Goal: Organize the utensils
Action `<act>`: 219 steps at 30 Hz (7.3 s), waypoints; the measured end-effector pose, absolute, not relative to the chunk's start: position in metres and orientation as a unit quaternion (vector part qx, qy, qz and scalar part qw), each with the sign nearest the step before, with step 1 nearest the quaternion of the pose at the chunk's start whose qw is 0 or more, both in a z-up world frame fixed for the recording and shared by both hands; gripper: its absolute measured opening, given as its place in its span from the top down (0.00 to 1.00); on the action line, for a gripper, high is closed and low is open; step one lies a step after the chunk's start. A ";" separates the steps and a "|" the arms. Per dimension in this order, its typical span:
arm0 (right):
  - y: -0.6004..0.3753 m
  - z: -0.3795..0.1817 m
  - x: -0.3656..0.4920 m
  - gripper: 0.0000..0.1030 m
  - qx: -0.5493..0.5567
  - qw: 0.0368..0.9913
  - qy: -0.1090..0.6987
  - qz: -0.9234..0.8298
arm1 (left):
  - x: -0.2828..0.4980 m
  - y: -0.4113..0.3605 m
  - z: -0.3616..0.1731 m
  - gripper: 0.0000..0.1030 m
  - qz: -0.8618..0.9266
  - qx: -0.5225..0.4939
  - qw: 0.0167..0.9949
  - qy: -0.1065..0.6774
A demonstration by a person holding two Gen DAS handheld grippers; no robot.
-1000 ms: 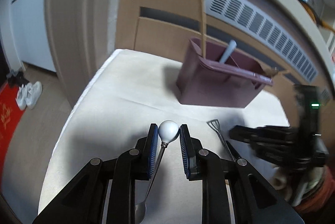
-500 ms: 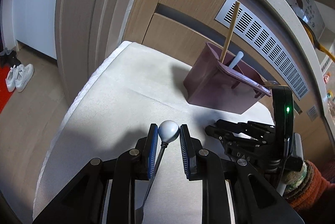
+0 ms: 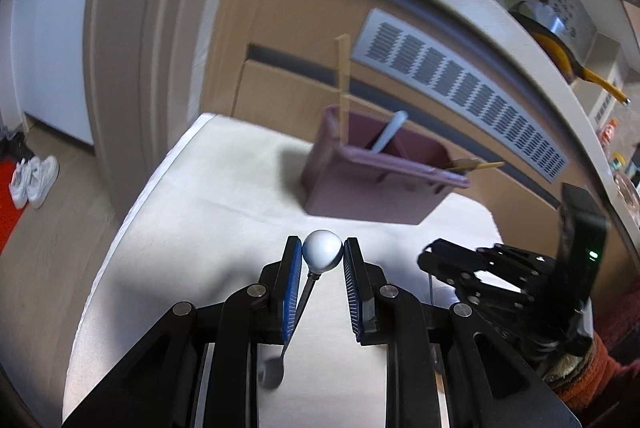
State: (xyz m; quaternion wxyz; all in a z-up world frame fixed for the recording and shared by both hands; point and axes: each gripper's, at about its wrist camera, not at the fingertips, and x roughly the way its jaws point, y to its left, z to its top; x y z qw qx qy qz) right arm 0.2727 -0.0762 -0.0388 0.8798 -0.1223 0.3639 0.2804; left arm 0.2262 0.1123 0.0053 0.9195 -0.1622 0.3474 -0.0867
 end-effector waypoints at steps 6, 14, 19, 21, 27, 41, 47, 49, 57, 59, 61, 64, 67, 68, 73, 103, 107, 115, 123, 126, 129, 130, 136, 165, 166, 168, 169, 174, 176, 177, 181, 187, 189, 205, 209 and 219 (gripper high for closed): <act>-0.103 0.001 0.239 0.96 -0.100 0.902 0.305 0.290 | 0.216 0.086 0.035 0.79 -0.100 -0.148 0.929 0.324; -0.124 0.025 0.241 0.97 -0.094 0.898 0.295 0.312 | 0.216 0.068 0.051 0.79 -0.108 -0.135 0.932 0.319; -0.123 -0.014 0.248 0.87 -0.088 0.860 0.378 0.332 | 0.216 0.073 0.044 0.79 -0.108 -0.143 0.930 0.321; -0.115 -0.033 0.254 0.87 -0.098 0.852 0.400 0.325 | 0.216 0.075 0.042 0.79 -0.108 -0.146 0.929 0.322; -0.087 -0.071 0.295 0.87 -0.081 0.833 0.458 0.301 | 0.213 0.085 0.040 0.79 -0.103 -0.150 0.930 0.321; -0.085 -0.054 0.297 0.93 -0.106 0.865 0.402 0.280 | 0.216 0.097 0.035 0.79 -0.102 -0.167 0.925 0.324; -0.124 -0.014 0.273 0.96 -0.057 0.883 0.363 0.292 | 0.217 0.084 0.042 0.79 -0.109 -0.168 0.925 0.324; -0.131 0.006 0.267 0.99 -0.038 0.892 0.341 0.294 | 0.216 0.079 0.054 0.79 -0.119 -0.170 0.925 0.318; -0.149 0.084 0.254 0.96 -0.029 0.915 0.257 0.309 | 0.217 0.066 0.112 0.79 -0.139 -0.150 0.944 0.259; -0.147 0.074 0.264 0.95 -0.031 0.892 0.299 0.337 | 0.219 0.067 0.111 0.79 -0.136 -0.148 0.945 0.258; -0.141 0.050 0.270 0.81 -0.033 0.879 0.333 0.338 | 0.221 0.071 0.105 0.79 -0.132 -0.153 0.943 0.263; -0.138 0.008 0.271 0.80 -0.037 0.863 0.384 0.327 | 0.224 0.079 0.086 0.79 -0.128 -0.166 0.936 0.284; -0.134 -0.033 0.265 0.80 -0.035 0.837 0.439 0.326 | 0.223 0.083 0.071 0.79 -0.120 -0.162 0.933 0.298; -0.131 -0.044 0.263 0.80 -0.039 0.832 0.451 0.321 | 0.223 0.083 0.067 0.79 -0.120 -0.162 0.932 0.302; -0.118 -0.053 0.286 0.80 -0.032 0.846 0.451 0.283 | 0.225 0.086 0.050 0.79 -0.122 -0.169 0.925 0.317; -0.149 0.074 0.265 0.99 -0.013 0.930 0.255 0.265 | 0.232 0.080 0.105 0.79 -0.151 -0.170 0.936 0.269; -0.151 0.133 0.273 1.00 -0.001 0.941 0.199 0.274 | 0.239 0.074 0.144 0.79 -0.167 -0.158 0.945 0.233; -0.138 0.182 0.288 0.99 -0.050 0.945 0.176 0.272 | 0.266 0.071 0.173 0.79 -0.185 -0.155 0.948 0.205; -0.137 0.065 0.298 0.81 -0.091 0.867 0.334 0.358 | 0.258 0.073 0.113 0.79 -0.180 -0.163 0.935 0.259; -0.148 0.020 0.310 0.81 -0.093 0.858 0.391 0.320 | 0.255 0.077 0.089 0.79 -0.172 -0.169 0.928 0.283; -0.157 -0.012 0.317 0.81 -0.112 0.842 0.431 0.304 | 0.254 0.082 0.068 0.79 -0.163 -0.176 0.921 0.307; -0.158 -0.023 0.317 0.81 -0.134 0.839 0.439 0.292 | 0.254 0.084 0.062 0.79 -0.160 -0.179 0.919 0.314; -0.165 -0.063 0.310 0.81 -0.205 0.819 0.449 0.294 | 0.252 0.086 0.048 0.79 -0.147 -0.183 0.914 0.331; -0.191 -0.020 0.285 0.76 -0.117 0.881 0.358 0.287 | 0.247 0.068 0.045 0.79 -0.136 -0.172 0.912 0.348; -0.194 -0.009 0.279 0.76 -0.106 0.888 0.342 0.288 | 0.246 0.068 0.048 0.79 -0.138 -0.172 0.913 0.343; -0.196 0.015 0.271 0.76 -0.085 0.903 0.307 0.288 | 0.243 0.067 0.058 0.79 -0.146 -0.174 0.917 0.328; -0.196 0.026 0.269 0.76 -0.074 0.909 0.292 0.289 | 0.242 0.066 0.065 0.79 -0.151 -0.175 0.919 0.320; -0.181 0.097 0.272 0.76 -0.034 0.930 0.207 0.302 | 0.254 0.057 0.121 0.79 -0.185 -0.164 0.930 0.272; -0.174 0.128 0.282 0.76 -0.021 0.933 0.175 0.313 | 0.265 0.056 0.146 0.79 -0.197 -0.168 0.934 0.247; -0.171 0.142 0.288 0.76 -0.009 0.934 0.159 0.319 | 0.273 0.056 0.160 0.79 -0.201 -0.170 0.937 0.231; -0.158 0.169 0.317 0.76 0.038 0.935 0.111 0.334 | 0.301 0.061 0.173 0.79 -0.202 -0.180 0.939 0.212; -0.146 0.144 0.365 0.75 0.080 0.935 0.124 0.323 | 0.338 0.070 0.142 0.79 -0.182 -0.187 0.938 0.229; -0.140 0.132 0.377 0.75 0.080 0.936 0.136 0.316 | 0.348 0.073 0.131 0.79 -0.180 -0.191 0.935 0.238; -0.126 0.088 0.395 0.74 0.003 0.925 0.257 0.278 | 0.351 0.077 0.090 0.47 -0.152 -0.214 0.925 0.275; -0.150 0.108 0.351 0.73 -0.026 0.936 0.220 0.273 | 0.323 0.075 0.100 0.46 -0.142 -0.202 0.932 0.264; -0.162 0.030 0.284 0.72 -0.137 0.888 0.320 0.302 | 0.268 0.065 0.033 0.46 -0.113 -0.163 0.913 0.356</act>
